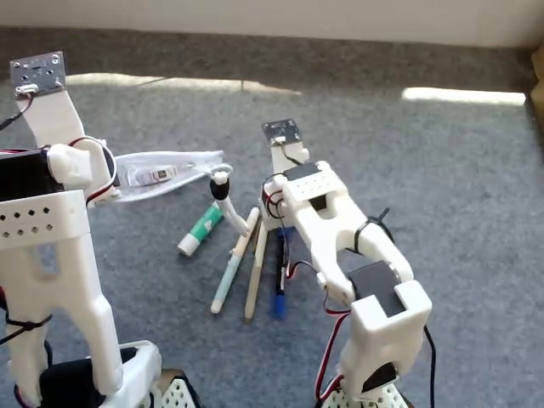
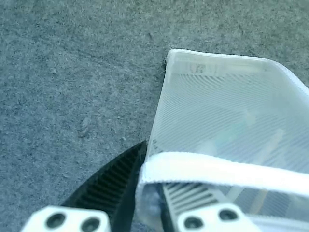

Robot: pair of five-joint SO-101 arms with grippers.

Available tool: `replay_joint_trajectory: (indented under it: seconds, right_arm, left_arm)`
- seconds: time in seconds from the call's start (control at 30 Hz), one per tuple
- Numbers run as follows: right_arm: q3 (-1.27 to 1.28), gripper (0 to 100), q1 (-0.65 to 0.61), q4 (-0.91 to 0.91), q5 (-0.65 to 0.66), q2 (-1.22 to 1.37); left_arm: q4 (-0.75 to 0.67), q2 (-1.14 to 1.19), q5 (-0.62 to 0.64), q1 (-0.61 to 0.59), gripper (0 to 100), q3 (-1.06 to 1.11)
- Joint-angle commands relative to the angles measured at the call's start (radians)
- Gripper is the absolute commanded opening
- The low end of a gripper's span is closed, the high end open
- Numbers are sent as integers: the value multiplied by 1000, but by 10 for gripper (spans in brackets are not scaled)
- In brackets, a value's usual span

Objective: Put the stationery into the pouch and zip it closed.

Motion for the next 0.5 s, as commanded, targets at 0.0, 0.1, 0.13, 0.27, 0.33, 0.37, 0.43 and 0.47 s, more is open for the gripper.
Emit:
replay_joint_trajectory:
  seconds: [0.0, 0.1, 0.13, 0.27, 0.33, 0.37, 0.43, 0.47]
  right_arm:
    - [-41, 10, 1, 4, 29, -1]
    - [-41, 9, 1, 5, 69, -4]
    - [-41, 9, 1, 5, 71, -5]
    - [-41, 9, 2, 8, 72, -31]
    - [-35, 9, 2, 21, 72, -76]
    - [-35, 9, 1, 41, 72, -102]
    - [-35, 9, 1, 81, 72, -156]
    - [-35, 9, 1, 93, 74, -180]
  left_arm:
    - [-18, 1, -6, -13, 6, 2]
    - [-18, 1, -6, -13, 6, 2]
    - [-18, 1, -6, -13, 6, 2]
    - [-17, 1, -6, -13, 6, 2]
    - [-17, 1, -6, -13, 6, 2]
    - [-17, 1, -6, -13, 6, 2]
    - [-17, 1, -6, -13, 6, 2]
    - [-18, 1, -6, -12, 6, 2]
